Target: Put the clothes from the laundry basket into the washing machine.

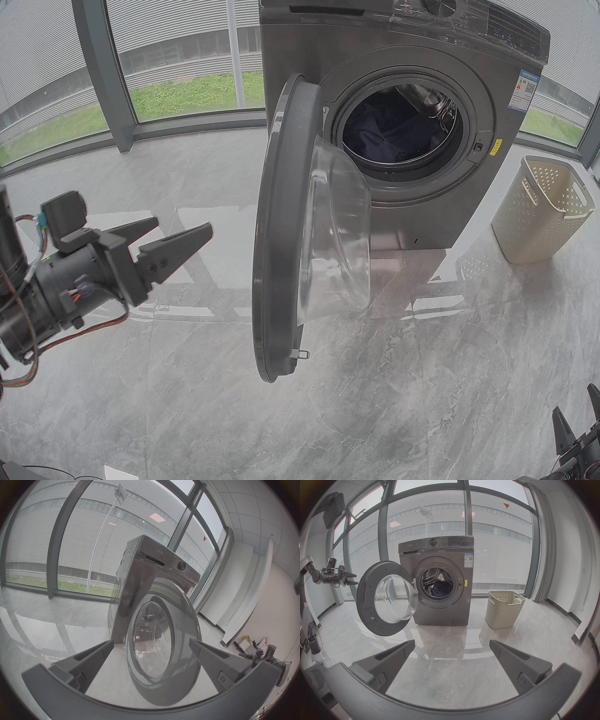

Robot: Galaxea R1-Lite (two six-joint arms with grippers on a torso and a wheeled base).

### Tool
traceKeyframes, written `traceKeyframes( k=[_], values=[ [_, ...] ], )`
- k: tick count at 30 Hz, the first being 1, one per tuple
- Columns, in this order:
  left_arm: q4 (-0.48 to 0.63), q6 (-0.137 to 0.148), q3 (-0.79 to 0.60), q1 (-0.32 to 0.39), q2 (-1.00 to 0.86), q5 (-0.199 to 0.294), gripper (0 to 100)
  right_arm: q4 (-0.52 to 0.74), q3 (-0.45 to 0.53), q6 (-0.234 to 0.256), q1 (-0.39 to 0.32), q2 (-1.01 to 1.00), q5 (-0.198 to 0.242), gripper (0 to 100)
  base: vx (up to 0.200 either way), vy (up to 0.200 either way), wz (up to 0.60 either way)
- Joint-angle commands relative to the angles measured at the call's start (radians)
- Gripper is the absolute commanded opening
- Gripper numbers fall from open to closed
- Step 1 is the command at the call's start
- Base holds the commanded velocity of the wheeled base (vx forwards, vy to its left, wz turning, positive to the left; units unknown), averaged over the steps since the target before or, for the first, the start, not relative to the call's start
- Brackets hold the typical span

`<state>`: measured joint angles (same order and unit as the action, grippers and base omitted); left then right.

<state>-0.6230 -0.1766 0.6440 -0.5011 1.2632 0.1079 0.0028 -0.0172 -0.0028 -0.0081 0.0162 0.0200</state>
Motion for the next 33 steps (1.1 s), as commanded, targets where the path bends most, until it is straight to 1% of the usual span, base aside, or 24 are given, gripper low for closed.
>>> traceKeyframes(
  k=[1,7,16,19,21,22,23,26,27,29,30,33],
  values=[
    [-0.096,0.003,0.109,-0.005,0.234,-0.027,100,0.000,0.017,0.001,0.000,-0.016,0.000,100,0.000,0.000,0.00],
    [-0.106,0.002,0.207,-0.036,0.326,-0.022,100,0.000,0.017,0.001,0.000,-0.016,0.000,100,0.000,0.000,0.00],
    [-0.104,0.002,0.342,-0.108,0.444,-0.027,100,-0.001,0.017,-0.003,0.000,-0.016,0.001,100,0.000,0.000,0.00],
    [-0.104,0.002,0.384,-0.113,0.482,-0.027,100,-0.001,0.017,-0.002,0.000,-0.016,0.001,100,0.000,0.000,0.00],
    [-0.103,0.002,0.448,-0.126,0.541,-0.028,100,-0.001,0.017,-0.003,0.000,-0.016,0.000,100,0.000,0.000,0.00],
    [-0.103,0.002,0.451,-0.128,0.544,-0.028,100,-0.001,0.017,-0.003,0.000,-0.016,0.001,100,0.000,0.000,0.00],
    [-0.101,0.002,0.500,-0.139,0.588,-0.030,100,-0.001,0.017,-0.003,0.000,-0.016,0.001,100,0.000,0.000,0.00],
    [-0.095,0.002,0.554,-0.154,0.633,-0.039,100,-0.001,0.017,-0.003,0.000,-0.016,0.000,100,0.000,0.000,0.00],
    [-0.093,0.002,0.598,-0.160,0.670,-0.043,100,-0.001,0.017,-0.003,0.000,-0.016,0.000,100,0.000,0.000,0.00],
    [-0.092,0.003,0.634,-0.162,0.696,-0.045,100,-0.001,0.017,-0.003,0.000,-0.016,0.001,100,0.000,0.000,0.00],
    [-0.087,0.002,0.683,-0.163,0.728,-0.050,100,-0.001,0.017,-0.003,0.000,-0.016,0.001,100,0.000,0.000,0.00],
    [-0.080,0.002,0.769,-0.166,0.783,-0.062,100,-0.001,0.017,-0.003,0.000,-0.016,0.001,100,0.000,0.000,0.00]
  ],
)
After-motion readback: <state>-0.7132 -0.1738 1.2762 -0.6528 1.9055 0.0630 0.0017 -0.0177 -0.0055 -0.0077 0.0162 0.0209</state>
